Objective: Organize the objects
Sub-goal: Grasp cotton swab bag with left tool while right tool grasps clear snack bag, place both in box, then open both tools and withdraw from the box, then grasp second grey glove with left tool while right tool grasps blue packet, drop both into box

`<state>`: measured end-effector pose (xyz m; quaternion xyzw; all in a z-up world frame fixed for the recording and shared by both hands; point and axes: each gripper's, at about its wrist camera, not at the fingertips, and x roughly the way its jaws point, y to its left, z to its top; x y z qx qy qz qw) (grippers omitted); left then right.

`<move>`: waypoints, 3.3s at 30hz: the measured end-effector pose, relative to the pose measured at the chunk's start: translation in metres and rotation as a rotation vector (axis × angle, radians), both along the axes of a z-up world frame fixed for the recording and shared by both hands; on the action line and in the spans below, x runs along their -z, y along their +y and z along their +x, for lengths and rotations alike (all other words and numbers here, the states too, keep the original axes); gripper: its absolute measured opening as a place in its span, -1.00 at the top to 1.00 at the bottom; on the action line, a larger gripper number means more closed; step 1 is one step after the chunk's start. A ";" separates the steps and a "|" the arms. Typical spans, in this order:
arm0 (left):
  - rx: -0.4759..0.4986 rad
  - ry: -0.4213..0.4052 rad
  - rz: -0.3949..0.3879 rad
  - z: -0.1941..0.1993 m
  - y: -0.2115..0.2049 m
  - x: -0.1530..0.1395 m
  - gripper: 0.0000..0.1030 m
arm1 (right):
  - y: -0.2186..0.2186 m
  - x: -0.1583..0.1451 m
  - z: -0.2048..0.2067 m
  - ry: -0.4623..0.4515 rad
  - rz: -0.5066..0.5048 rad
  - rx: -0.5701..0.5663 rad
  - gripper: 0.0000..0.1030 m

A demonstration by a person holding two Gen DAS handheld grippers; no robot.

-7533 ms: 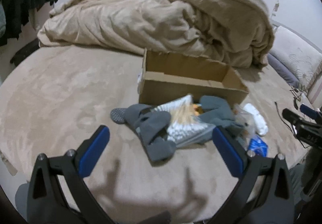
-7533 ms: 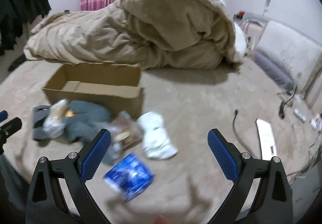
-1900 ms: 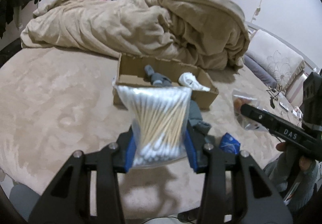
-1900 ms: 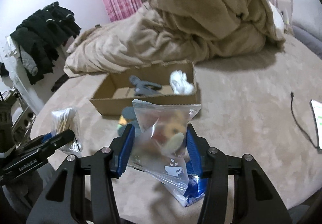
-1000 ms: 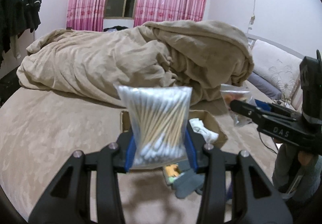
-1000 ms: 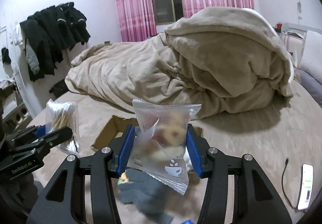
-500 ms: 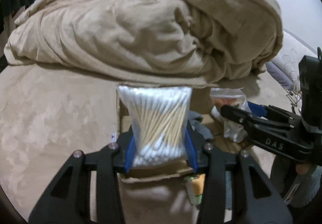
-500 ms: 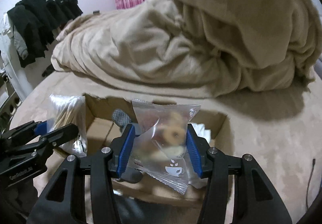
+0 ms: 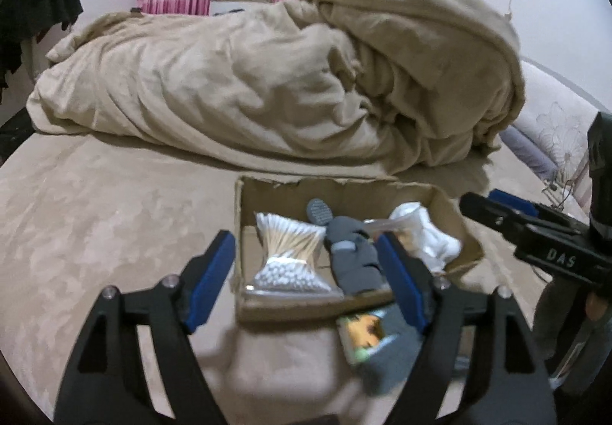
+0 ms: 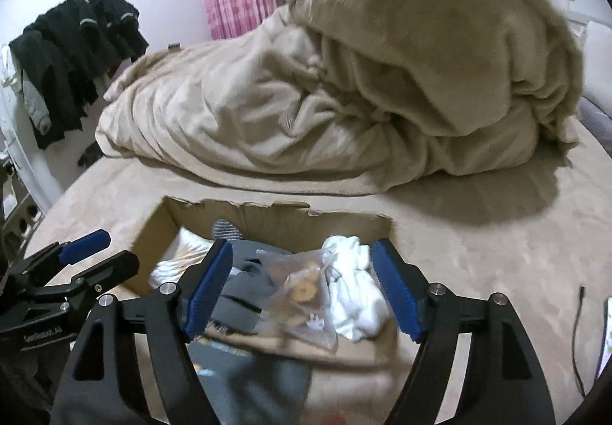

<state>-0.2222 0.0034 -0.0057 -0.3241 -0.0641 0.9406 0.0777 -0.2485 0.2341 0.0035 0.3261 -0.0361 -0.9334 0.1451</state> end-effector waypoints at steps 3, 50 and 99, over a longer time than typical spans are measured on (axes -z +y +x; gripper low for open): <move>-0.002 0.029 0.006 0.026 0.001 -0.014 -0.52 | 0.011 -0.014 0.024 0.013 -0.013 0.017 -0.52; 0.215 -0.204 -0.035 0.053 0.131 0.085 -0.62 | 0.071 0.098 0.135 -0.224 -0.046 0.068 0.46; 0.095 0.080 0.001 0.076 0.018 -0.056 0.24 | 0.007 -0.070 0.106 0.156 0.043 -0.062 0.68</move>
